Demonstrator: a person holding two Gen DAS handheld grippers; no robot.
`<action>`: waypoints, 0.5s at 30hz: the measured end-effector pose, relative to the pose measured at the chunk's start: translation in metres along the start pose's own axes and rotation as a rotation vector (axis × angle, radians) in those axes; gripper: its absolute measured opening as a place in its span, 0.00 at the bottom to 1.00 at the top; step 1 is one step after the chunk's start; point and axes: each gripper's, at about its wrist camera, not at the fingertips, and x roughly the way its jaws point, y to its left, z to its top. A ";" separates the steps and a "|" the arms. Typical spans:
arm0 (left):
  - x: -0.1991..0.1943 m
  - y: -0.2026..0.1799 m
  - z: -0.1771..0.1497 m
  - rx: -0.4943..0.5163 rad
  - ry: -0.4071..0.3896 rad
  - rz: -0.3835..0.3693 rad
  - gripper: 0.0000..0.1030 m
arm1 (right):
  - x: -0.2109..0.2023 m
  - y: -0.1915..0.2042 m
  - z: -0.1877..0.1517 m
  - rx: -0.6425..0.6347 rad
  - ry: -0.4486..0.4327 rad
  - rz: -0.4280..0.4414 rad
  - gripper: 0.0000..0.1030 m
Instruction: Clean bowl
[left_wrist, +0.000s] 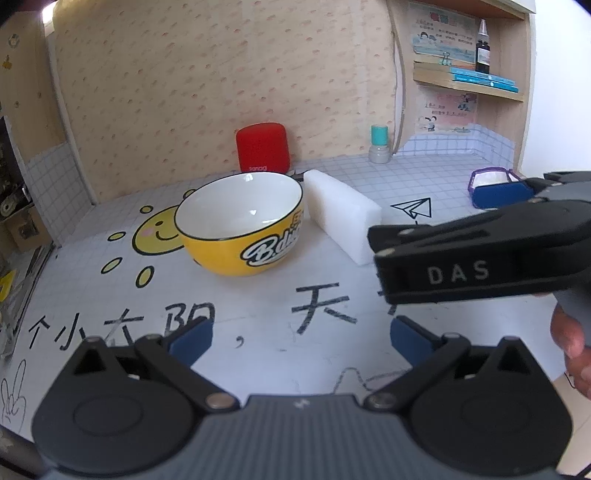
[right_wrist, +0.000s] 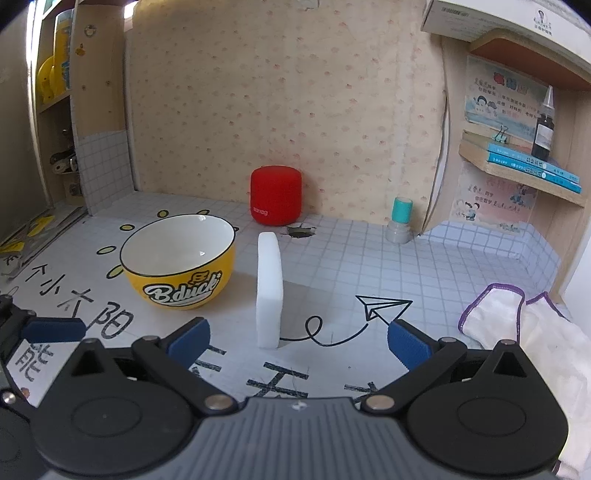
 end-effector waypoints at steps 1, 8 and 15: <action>0.000 0.001 0.000 -0.002 0.001 0.002 1.00 | 0.000 0.000 0.000 0.002 0.000 0.004 1.00; 0.001 0.001 -0.001 -0.005 0.002 0.003 1.00 | 0.000 0.001 0.000 -0.001 0.000 0.018 1.00; -0.004 -0.002 -0.004 0.008 -0.006 -0.004 1.00 | -0.005 0.001 0.001 0.004 -0.017 0.024 1.00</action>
